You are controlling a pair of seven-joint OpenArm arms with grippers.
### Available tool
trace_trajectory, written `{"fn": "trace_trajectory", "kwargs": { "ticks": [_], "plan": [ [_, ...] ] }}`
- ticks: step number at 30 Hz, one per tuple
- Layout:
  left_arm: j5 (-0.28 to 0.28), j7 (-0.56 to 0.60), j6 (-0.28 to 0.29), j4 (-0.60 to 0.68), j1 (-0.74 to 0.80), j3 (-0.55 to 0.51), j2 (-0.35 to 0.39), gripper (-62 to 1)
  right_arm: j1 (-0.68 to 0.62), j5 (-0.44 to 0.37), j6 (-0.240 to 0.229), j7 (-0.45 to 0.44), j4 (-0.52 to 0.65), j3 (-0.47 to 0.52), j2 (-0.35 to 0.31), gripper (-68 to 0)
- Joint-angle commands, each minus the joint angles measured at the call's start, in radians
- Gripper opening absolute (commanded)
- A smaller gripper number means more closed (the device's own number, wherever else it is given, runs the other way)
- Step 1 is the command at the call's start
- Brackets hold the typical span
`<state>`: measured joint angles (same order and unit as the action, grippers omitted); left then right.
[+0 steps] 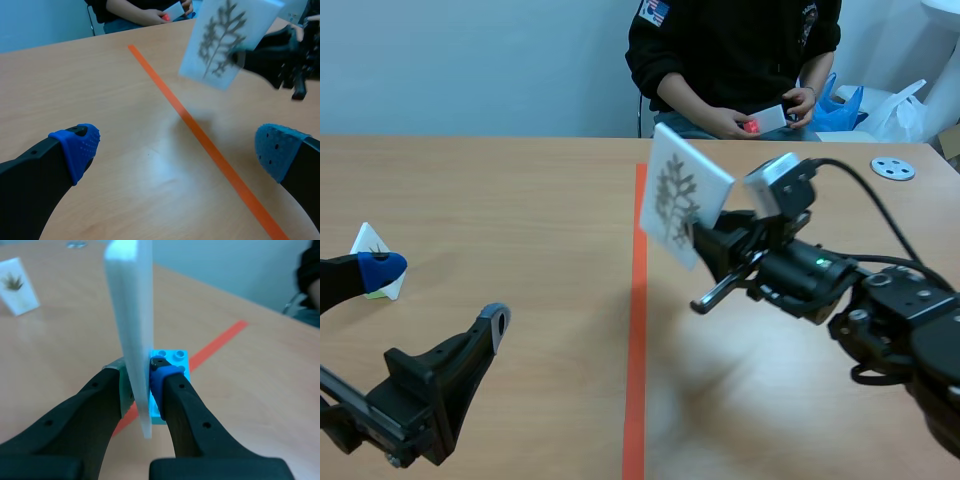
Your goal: Sort the leaf by its shape. The table is split by an orange tape line. A compound leaf with several leaflets goes to the left side, a simple leaf with one blade goes to the right side. Return to the home posture when a red brick is placed on the table.
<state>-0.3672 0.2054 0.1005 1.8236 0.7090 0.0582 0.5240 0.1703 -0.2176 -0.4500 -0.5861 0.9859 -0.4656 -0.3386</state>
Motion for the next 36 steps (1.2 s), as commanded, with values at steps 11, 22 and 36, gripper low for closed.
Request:
{"fn": "trace_trajectory", "kwargs": {
  "ticks": [11,22,36],
  "plan": [
    [-0.006,0.014,-0.002,0.007,-0.003,-0.003,0.003,1.4,-0.092,-0.207,-0.06,0.047,0.071,0.325,-0.155,-65.8],
    [-0.006,0.014,-0.002,0.007,-0.003,-0.003,0.003,1.4,-0.12,-0.368,0.128,0.271,0.038,0.467,-0.171,-65.8],
    [-0.006,0.014,-0.002,0.007,-0.003,-0.003,0.003,1.4,-0.084,-0.373,0.216,0.236,-0.143,0.467,-0.113,-65.8]
  ]
}}
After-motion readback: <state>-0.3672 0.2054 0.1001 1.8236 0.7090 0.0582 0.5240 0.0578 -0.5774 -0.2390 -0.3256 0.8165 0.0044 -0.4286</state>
